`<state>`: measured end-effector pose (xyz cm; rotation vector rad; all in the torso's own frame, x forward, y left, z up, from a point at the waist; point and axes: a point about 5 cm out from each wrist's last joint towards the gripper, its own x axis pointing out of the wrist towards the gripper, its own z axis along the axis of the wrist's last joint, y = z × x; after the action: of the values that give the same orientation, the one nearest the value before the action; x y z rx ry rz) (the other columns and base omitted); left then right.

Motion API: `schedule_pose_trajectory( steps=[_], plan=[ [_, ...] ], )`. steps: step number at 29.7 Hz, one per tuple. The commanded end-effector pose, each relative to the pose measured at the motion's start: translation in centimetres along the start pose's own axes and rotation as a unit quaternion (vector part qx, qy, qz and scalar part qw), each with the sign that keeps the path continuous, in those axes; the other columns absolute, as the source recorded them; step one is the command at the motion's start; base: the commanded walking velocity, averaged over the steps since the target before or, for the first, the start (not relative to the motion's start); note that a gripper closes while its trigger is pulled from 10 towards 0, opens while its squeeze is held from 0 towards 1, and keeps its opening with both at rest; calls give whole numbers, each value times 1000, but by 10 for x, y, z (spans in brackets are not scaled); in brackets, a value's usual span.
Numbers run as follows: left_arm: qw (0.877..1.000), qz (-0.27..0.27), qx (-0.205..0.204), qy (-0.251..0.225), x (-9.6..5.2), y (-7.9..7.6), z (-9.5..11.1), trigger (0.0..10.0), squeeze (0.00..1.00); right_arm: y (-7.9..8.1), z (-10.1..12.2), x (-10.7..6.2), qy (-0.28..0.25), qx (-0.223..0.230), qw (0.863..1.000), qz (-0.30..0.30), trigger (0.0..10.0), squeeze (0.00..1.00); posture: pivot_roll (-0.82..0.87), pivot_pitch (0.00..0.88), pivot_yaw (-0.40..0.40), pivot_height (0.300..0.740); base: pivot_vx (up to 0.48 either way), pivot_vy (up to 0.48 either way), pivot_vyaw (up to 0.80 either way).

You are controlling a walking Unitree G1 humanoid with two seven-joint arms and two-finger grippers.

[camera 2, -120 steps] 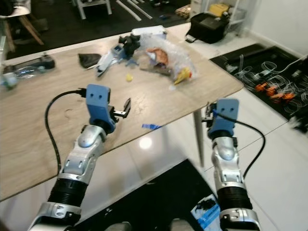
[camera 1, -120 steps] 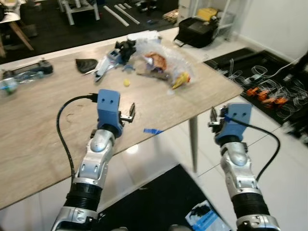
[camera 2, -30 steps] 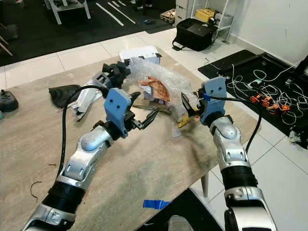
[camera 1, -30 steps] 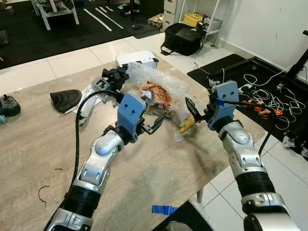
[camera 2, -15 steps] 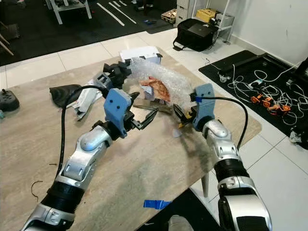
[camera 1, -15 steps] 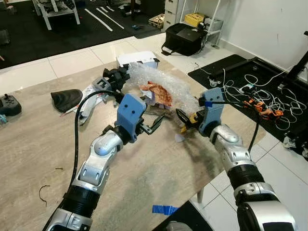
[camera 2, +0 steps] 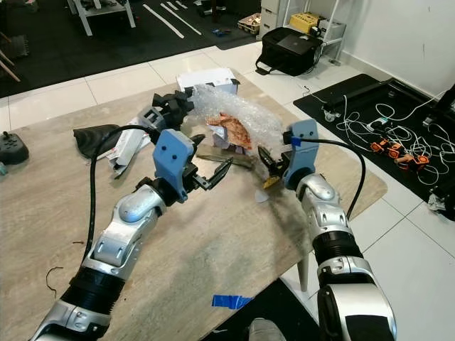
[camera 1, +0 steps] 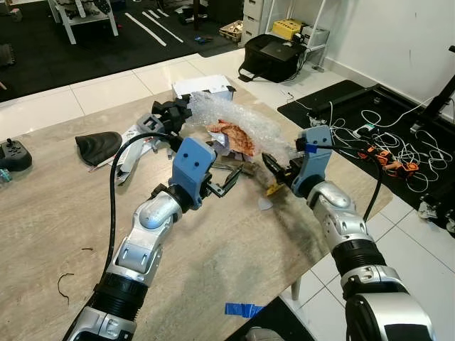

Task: Picking trash to rubbish bin

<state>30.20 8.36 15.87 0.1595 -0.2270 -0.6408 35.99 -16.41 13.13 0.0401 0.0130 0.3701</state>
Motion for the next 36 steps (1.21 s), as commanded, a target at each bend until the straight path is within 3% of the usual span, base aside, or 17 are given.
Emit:
schedule_pose_trajectory(
  steps=[1,12,15,18,24,36],
  plan=[
    [1000,2,2,9,0,0,-3,10000,0,3,5,1,-15,3,1000,4,0,0,-99,0,-27,740,0,0,0],
    [1000,4,-1,4,3,-2,-2,10000,0,8,21,1,-54,7,998,9,0,0,-109,0,-31,740,0,0,0],
    [1000,8,-2,2,3,0,-2,10000,0,10,36,2,-80,1,997,16,0,0,-112,0,-32,740,0,0,0],
    [1000,12,-2,-1,4,2,-1,10000,0,18,67,5,-130,-3,991,38,0,0,-114,0,-35,740,0,0,0],
    [1000,16,-2,-4,6,3,0,10000,0,32,108,4,-190,-5,978,80,0,0,-115,0,-38,740,0,0,0],
    [1000,26,-5,-6,6,8,0,10000,0,50,160,-3,-265,42,956,119,0,0,-116,0,-38,740,0,0,0]
  ],
)
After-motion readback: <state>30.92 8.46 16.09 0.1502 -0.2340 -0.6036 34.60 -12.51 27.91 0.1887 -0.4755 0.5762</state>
